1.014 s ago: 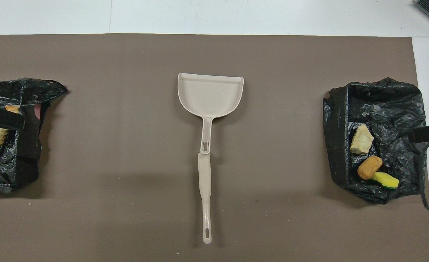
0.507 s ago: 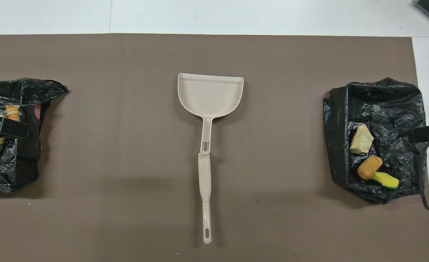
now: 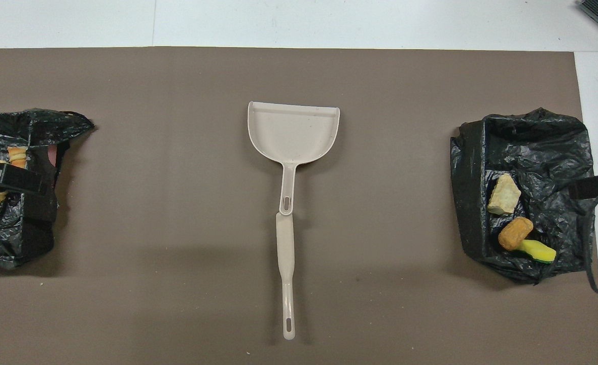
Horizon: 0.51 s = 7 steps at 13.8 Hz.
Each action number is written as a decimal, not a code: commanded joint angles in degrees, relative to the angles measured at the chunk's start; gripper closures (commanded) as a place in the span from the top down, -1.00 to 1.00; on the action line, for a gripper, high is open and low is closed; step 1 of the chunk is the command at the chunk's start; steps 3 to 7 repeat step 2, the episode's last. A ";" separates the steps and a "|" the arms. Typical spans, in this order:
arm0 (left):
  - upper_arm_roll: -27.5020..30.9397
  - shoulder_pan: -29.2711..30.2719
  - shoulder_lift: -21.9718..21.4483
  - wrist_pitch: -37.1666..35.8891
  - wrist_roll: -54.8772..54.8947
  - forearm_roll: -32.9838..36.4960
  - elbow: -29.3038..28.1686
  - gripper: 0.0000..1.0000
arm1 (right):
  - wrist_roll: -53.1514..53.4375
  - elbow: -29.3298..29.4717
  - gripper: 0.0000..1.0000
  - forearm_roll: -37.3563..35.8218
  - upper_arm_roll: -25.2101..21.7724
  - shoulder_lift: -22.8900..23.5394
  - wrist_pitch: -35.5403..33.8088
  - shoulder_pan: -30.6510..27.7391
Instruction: Sweep and dump trash in bin
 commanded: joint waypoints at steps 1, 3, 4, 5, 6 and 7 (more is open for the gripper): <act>-0.03 -0.18 -1.58 1.40 -0.01 1.01 -1.94 1.00 | -1.39 -1.10 1.00 1.10 -0.04 -1.17 -0.68 -0.48; -0.03 -0.18 -1.58 1.31 -0.10 1.01 -1.94 1.00 | -1.39 -1.10 1.00 1.10 -0.04 -1.17 -0.59 -0.48; -0.03 -0.18 -1.58 1.31 -0.10 1.01 -1.94 1.00 | -1.39 -1.10 1.00 1.10 -0.04 -1.17 -0.59 -0.48; -0.03 -0.18 -1.58 1.31 -0.10 1.01 -1.94 1.00 | -1.39 -1.10 1.00 1.10 -0.04 -1.17 -0.59 -0.48; -0.03 -0.18 -1.58 1.31 -0.10 1.01 -1.94 1.00 | -1.39 -1.10 1.00 1.10 -0.04 -1.17 -0.59 -0.48; -0.03 -0.18 -1.58 1.31 -0.10 1.01 -1.94 1.00 | -1.39 -1.10 1.00 1.10 -0.04 -1.17 -0.59 -0.48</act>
